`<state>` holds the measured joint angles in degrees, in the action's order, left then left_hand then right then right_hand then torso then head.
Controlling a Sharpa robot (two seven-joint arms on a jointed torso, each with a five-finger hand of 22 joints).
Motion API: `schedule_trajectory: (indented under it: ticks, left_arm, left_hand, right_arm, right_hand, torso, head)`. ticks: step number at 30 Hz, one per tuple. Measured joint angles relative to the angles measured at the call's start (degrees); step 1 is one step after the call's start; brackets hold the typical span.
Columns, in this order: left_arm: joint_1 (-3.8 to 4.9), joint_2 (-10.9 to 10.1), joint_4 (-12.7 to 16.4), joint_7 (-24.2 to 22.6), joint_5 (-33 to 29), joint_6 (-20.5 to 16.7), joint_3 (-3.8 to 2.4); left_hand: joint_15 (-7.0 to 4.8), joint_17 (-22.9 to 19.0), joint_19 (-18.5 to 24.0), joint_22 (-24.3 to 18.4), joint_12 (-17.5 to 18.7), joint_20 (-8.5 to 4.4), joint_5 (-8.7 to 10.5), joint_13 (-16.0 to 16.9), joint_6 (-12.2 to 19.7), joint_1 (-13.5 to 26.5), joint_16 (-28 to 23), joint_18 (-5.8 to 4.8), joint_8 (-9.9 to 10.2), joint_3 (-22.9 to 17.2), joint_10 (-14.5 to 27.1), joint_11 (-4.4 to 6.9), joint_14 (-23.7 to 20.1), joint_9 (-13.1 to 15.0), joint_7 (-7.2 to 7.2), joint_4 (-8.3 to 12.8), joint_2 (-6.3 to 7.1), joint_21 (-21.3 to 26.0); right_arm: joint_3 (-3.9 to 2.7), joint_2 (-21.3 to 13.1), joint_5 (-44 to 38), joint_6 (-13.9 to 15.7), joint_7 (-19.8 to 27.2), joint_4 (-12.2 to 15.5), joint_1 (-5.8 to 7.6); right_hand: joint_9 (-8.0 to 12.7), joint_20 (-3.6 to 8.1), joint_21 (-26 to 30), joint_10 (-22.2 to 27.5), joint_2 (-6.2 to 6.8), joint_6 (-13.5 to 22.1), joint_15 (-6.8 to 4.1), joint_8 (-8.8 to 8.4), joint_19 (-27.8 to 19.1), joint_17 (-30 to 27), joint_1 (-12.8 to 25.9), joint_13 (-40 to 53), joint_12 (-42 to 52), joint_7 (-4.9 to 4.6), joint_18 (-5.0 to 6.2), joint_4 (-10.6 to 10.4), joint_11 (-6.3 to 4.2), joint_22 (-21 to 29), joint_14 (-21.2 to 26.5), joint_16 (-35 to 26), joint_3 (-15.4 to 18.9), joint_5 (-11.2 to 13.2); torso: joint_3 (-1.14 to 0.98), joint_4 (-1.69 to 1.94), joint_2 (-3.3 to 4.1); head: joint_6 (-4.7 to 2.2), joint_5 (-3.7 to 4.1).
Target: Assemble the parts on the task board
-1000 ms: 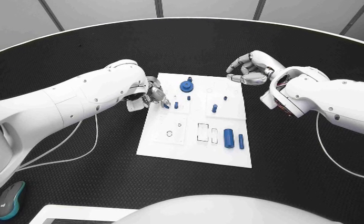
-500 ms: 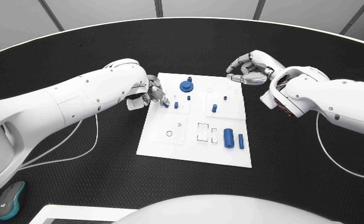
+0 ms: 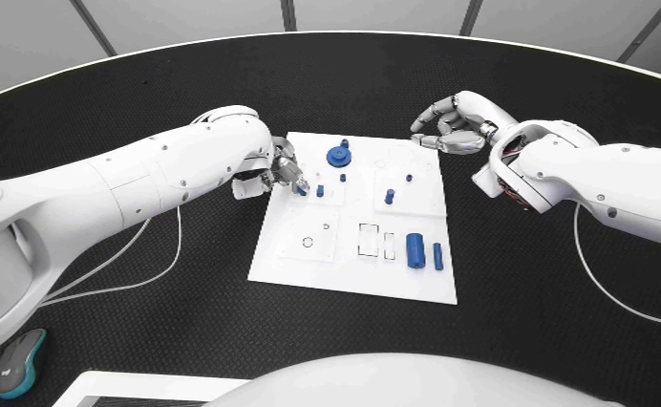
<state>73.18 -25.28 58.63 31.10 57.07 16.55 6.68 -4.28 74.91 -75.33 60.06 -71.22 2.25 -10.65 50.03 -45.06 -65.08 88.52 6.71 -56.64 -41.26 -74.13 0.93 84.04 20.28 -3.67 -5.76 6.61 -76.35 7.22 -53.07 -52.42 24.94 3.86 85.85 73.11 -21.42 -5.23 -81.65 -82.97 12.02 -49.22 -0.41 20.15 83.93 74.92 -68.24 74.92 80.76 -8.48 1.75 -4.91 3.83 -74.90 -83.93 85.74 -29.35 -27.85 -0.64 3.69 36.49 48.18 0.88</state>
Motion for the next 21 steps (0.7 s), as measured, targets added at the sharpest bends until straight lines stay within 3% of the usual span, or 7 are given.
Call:
schedule_trajectory:
  ticks: [21]
  left_arm:
    - [0.00, 0.1, 0.0, 0.2, 1.4, -0.1, 0.00]
  left_hand:
    - [0.00, 0.0, -0.2, 0.4, -0.2, 0.20, -0.22, 0.2, -0.2, 0.4, 0.0, 0.00, 0.1, -1.0, -0.2, -0.20, 0.0, 0.0, 0.18, 1.0, 0.44, -0.2]
  right_arm:
    - [0.00, 0.1, 0.0, 0.0, 0.0, -0.1, 0.00]
  right_hand:
    - [0.0, 0.00, 0.0, 0.0, 0.00, 0.0, 0.00, 0.00, 0.0, 0.0, 0.0, 0.0, 0.0, 0.00, 0.00, 0.0, 0.00, 0.0, 0.0, 0.0, 0.0, 0.0]
  torso:
    - [0.03, 0.00, -0.01]
  head:
    - [-0.03, 0.05]
